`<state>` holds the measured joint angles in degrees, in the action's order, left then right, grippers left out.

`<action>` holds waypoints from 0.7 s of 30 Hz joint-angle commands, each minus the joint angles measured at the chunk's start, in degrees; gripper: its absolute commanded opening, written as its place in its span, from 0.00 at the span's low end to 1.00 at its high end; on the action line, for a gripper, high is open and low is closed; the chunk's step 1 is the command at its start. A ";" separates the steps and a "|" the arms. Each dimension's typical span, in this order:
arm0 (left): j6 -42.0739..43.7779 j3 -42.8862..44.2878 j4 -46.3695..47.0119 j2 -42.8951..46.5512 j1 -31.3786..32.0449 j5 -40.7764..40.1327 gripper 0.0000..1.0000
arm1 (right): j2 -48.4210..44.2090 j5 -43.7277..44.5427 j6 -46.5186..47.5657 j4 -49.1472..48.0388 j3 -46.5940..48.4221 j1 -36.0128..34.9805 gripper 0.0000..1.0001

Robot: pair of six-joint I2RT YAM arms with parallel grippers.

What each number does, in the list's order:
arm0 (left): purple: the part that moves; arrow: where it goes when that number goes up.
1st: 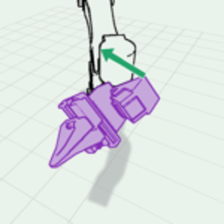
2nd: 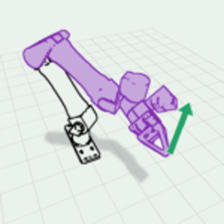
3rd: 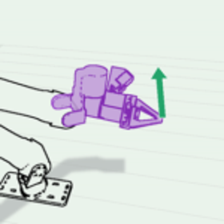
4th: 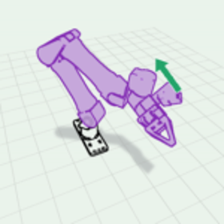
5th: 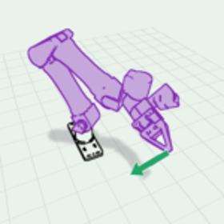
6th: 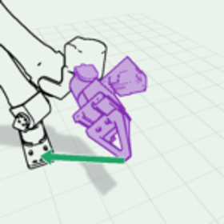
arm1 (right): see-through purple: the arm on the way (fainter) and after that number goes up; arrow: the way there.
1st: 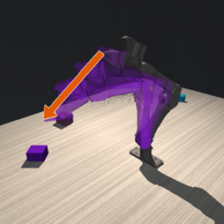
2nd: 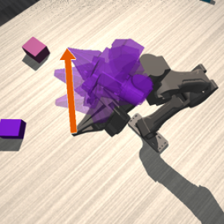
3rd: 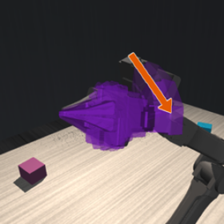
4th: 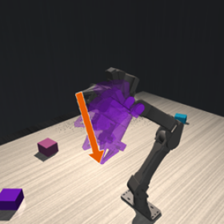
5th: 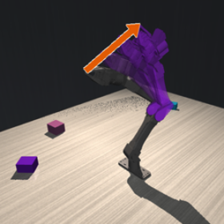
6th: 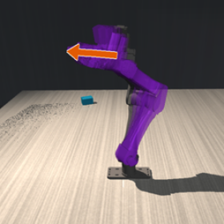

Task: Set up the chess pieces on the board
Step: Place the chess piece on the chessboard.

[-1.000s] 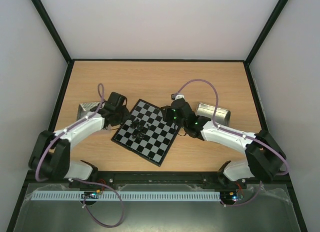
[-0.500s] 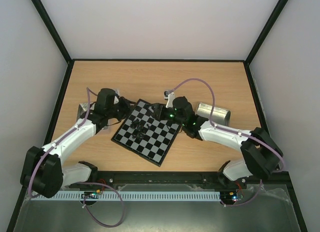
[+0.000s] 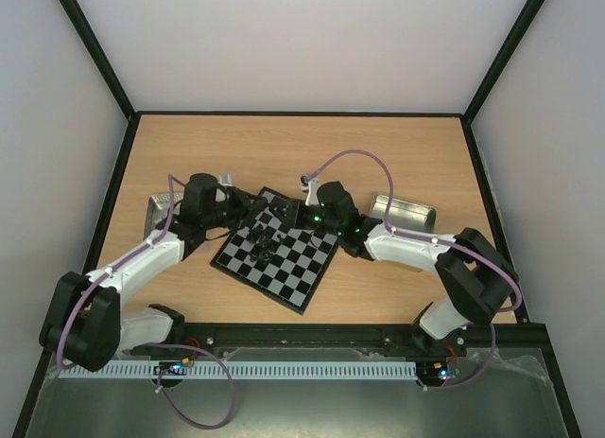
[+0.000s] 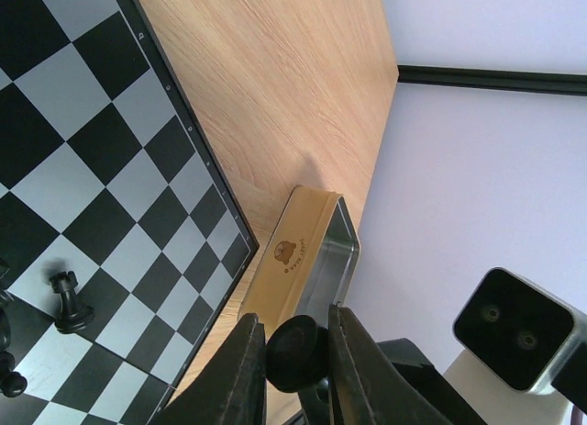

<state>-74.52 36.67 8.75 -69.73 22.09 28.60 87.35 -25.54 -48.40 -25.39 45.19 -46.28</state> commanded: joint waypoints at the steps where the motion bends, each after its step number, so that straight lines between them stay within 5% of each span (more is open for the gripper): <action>1: -1.75 -0.87 3.18 -0.64 -0.20 2.24 0.16 | 1.29 -0.21 0.06 -1.68 2.71 0.14 0.28; 17: -2.35 -1.61 4.51 -1.85 -0.29 3.13 0.18 | 2.36 4.61 3.40 2.66 5.81 0.10 0.02; 18: -1.94 -1.48 4.08 -1.93 -0.36 3.13 0.23 | 2.57 5.16 4.30 3.86 6.44 0.13 0.02; 21: 2.20 0.29 -0.03 -1.61 -0.97 1.07 0.58 | 2.79 8.54 7.48 10.82 9.47 0.08 0.02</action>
<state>-76.18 35.62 12.51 -71.26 21.80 30.17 89.38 -22.55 -45.43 -21.45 50.06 -46.44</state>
